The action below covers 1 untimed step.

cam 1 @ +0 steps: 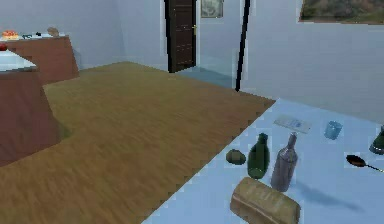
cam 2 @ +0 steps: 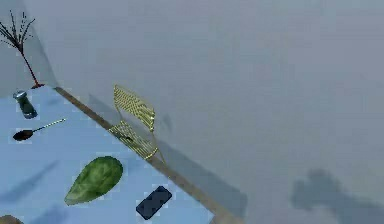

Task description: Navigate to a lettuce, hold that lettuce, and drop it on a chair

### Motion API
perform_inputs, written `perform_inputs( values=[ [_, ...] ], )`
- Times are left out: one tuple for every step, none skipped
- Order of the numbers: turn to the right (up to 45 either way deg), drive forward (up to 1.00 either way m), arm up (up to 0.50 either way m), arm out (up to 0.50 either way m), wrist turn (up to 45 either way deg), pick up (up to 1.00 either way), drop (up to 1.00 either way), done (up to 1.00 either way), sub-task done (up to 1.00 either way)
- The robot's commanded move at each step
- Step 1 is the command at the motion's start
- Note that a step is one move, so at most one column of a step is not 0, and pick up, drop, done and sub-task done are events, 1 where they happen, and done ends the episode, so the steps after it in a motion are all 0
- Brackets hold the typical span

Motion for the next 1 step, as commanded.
perform_inputs(
  values=[
    [-27.0, 0.0, 0.0, 0.0, 0.0, 0.0, 0.0, 0.0, 0.0]
  ],
)
